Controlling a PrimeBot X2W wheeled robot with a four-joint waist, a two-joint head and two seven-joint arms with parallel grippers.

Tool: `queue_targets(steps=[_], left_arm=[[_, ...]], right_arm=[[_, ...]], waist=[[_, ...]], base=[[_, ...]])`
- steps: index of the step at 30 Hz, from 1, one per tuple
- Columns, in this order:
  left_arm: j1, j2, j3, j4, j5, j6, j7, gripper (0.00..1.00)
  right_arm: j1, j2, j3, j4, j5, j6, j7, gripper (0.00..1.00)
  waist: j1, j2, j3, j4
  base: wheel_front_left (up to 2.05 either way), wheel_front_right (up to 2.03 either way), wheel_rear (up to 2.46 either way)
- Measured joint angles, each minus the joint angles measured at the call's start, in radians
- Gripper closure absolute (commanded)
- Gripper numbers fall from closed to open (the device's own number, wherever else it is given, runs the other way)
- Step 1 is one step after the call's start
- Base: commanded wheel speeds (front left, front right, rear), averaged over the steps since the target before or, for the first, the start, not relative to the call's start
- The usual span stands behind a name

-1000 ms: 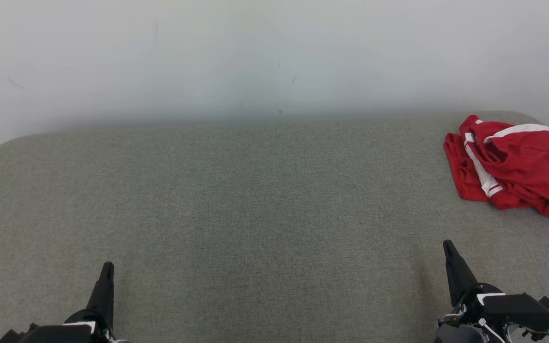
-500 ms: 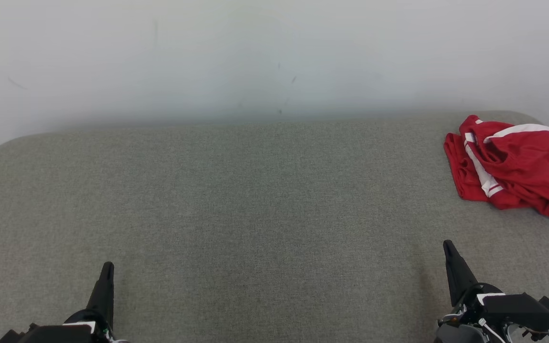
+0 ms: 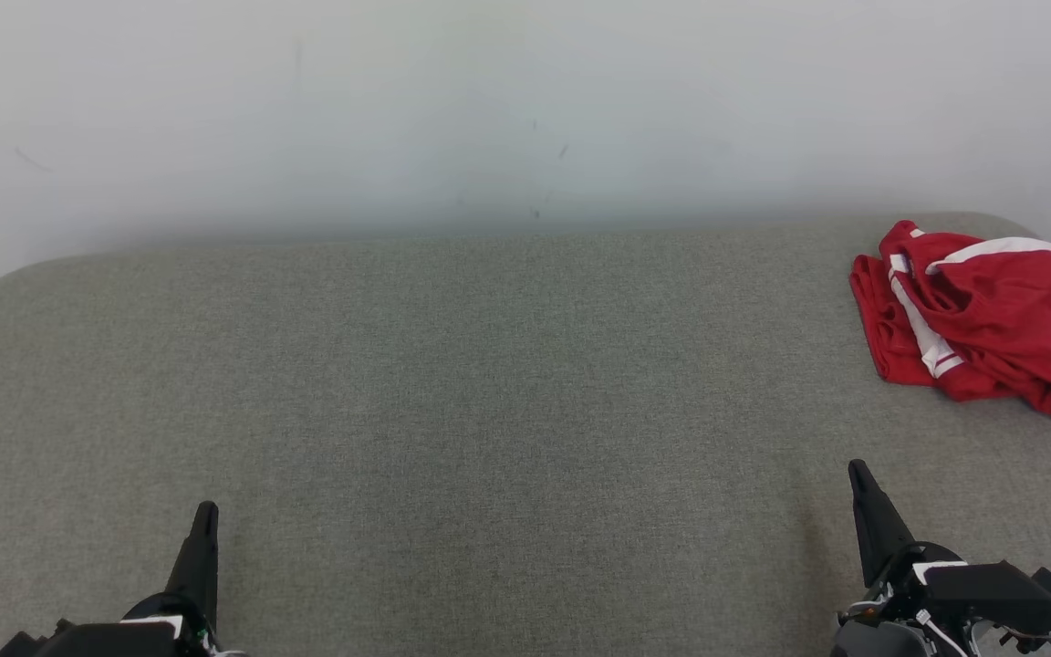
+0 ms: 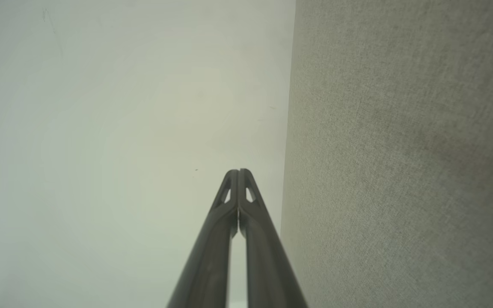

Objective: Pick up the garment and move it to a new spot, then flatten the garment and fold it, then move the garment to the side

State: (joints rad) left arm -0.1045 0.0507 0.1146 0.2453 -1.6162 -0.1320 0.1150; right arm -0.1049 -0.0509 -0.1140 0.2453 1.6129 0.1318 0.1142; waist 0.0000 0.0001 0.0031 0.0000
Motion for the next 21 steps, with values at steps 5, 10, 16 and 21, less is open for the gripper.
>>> queue_targets(steps=[5,10,16,21], left_arm=[[0.0,0.0,0.0,0.0,0.0,0.0,0.0,1.0],[0.0,0.0,0.0,0.0,0.002,0.0,0.001,1.0],[0.0,0.0,0.0,0.0,0.002,0.0,0.001,1.0],[0.0,0.0,0.0,0.0,0.002,0.0,0.001,1.0]], right_arm=[[0.0,0.0,0.0,0.0,0.0,0.0,0.0,1.0],[0.0,0.0,0.0,0.0,0.0,0.0,0.0,1.0],[0.0,0.0,0.0,0.0,0.0,0.0,0.0,1.0],[0.0,0.0,0.0,0.0,0.0,0.0,0.0,1.0]], waist=[[0.0,0.0,0.0,0.0],[0.0,0.0,0.0,0.0],[0.0,0.0,0.0,0.0],[0.0,-0.0001,0.0,0.0]], base=[[0.0,0.0,0.0],[0.0,0.0,0.0],[0.0,0.0,0.0],[0.0,0.0,0.0]])
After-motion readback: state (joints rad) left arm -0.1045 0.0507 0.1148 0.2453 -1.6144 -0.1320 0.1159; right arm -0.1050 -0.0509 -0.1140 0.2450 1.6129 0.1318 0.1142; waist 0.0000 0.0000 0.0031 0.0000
